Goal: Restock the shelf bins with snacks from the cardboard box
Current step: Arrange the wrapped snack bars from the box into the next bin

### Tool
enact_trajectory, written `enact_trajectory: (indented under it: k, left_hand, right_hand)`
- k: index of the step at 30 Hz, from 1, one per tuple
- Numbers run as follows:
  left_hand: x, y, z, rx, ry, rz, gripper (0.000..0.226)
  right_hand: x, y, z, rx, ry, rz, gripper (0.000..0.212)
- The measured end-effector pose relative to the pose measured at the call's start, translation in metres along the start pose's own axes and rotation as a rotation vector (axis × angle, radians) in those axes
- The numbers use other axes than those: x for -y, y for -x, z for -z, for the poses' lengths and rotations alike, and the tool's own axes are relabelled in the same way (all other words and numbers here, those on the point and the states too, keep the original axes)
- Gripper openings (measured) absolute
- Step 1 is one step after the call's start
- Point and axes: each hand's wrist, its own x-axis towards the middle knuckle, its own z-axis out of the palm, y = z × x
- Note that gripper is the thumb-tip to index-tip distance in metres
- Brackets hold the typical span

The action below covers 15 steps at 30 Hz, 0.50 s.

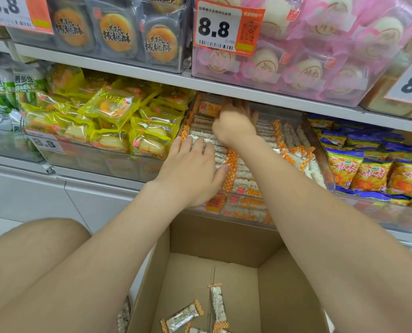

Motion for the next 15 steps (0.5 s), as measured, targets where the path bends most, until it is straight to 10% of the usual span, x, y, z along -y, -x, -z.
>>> enact_trajectory:
  k: [15]
  left_hand:
    - [-0.042, 0.012, 0.003, -0.100, 0.122, -0.063, 0.058]
  right_hand:
    - [-0.140, 0.146, 0.054, -0.213, -0.040, 0.126, 0.032]
